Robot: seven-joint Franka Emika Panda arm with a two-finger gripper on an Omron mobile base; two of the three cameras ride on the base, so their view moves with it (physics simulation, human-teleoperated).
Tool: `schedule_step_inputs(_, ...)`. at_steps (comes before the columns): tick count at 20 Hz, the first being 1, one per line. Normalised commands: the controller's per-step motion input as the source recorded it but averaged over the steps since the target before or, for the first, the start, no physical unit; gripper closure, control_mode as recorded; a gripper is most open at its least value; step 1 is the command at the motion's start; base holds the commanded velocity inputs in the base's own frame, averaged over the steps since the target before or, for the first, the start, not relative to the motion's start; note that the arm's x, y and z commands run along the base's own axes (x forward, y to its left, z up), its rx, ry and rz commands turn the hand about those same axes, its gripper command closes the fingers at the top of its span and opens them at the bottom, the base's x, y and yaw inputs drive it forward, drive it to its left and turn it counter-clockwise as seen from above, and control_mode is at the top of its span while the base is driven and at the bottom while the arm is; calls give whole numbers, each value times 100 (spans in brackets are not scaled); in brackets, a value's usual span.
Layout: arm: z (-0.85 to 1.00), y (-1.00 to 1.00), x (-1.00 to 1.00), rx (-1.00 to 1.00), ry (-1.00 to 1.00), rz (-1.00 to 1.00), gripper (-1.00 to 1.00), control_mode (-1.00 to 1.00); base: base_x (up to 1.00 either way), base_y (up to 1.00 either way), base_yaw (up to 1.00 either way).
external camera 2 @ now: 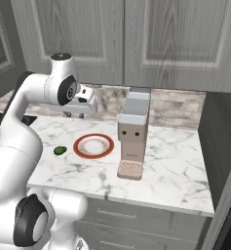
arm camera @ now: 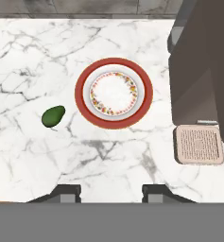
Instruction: Pick the avocado and bread from the counter and place them on the plate. Then pick the jam from the cabinet and place it next to the plate. Lastly close the cabinet door.
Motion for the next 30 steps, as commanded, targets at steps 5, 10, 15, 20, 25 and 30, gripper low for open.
schedule_step_inputs(5, 0, 0, -4, 0, 0, 0, -100, -100, 0, 0, 0)
schedule_step_inputs(10, -5, 1, -7, 0, 0, 0, -100, -100, 0, 0, 0)
schedule_step_inputs(15, -21, 19, -2, 0, 2, 0, -100, -100, 0, 0, 0)
schedule_step_inputs(20, -29, 36, 3, 0, 5, 0, -100, -100, 0, 0, 0)
schedule_step_inputs(25, -31, 42, 9, 0, 3, 0, -100, -100, 0, 0, 0)
schedule_step_inputs(30, -32, 35, 13, 0, 1, -1, -100, -100, 0, 0, 0)
